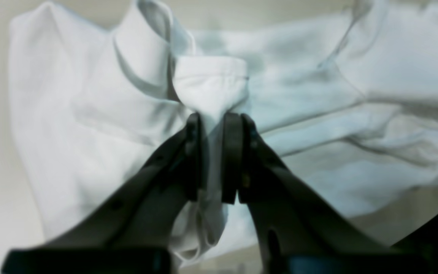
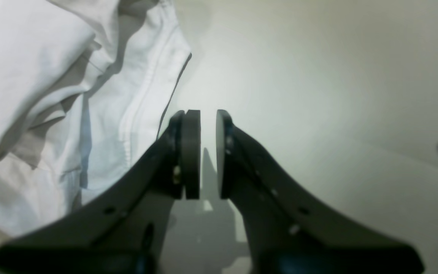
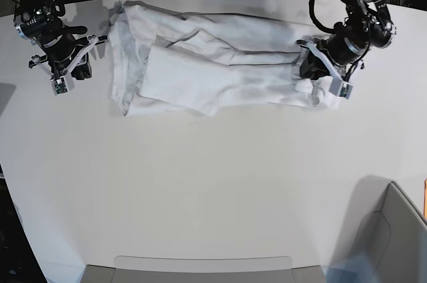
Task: Fold the T-shirt properly
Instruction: 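Fold the held strip end over toward the right gripper with the left gripper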
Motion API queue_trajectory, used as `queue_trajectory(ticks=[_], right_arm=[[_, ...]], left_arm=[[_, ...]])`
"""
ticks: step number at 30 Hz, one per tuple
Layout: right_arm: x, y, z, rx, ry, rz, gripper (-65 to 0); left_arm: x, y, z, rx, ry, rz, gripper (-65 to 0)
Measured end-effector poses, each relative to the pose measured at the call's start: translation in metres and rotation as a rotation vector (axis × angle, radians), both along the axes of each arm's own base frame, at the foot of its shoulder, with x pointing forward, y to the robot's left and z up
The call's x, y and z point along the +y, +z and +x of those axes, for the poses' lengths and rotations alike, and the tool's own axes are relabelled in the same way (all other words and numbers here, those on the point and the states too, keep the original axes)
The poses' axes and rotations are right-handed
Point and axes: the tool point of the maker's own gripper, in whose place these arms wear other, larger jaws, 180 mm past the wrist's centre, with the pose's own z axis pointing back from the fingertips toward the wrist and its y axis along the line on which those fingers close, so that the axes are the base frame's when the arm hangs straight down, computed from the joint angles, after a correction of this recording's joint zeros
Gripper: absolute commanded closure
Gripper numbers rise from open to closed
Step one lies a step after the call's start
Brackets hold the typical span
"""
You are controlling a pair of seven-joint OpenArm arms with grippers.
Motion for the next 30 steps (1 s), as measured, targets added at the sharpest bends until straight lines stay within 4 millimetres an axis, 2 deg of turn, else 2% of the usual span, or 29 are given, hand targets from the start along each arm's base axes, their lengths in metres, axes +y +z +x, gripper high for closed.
queue_trajectory(ticks=[2, 6, 12, 19, 30], right_arm=[[0.0, 0.0, 0.0, 0.0, 0.0, 0.001, -8.3], [0.0, 0.0, 0.0, -0.001, 0.0, 0.0, -8.3], [0.0, 0.0, 0.0, 0.0, 0.0, 0.001, -8.3], [0.0, -0.001, 0.0, 0.001, 0.0, 0.001, -8.3], [0.0, -0.001, 0.0, 0.001, -0.001, 0.001, -8.3]], left_arm=[[-0.015, 0.002, 0.002, -0.013, -0.009, 0.006, 0.0], [-0.034, -0.006, -0.001, 0.016, -0.025, 0.022, 0.0], [-0.043, -0.01, 0.0, 0.03, -0.048, 0.065, 0.0], [-0.081, -0.011, 0.004, 0.006, -0.105, 0.073, 0.0], [-0.105, -0.008, 0.004, -0.002, -0.168, 0.08, 0.0]])
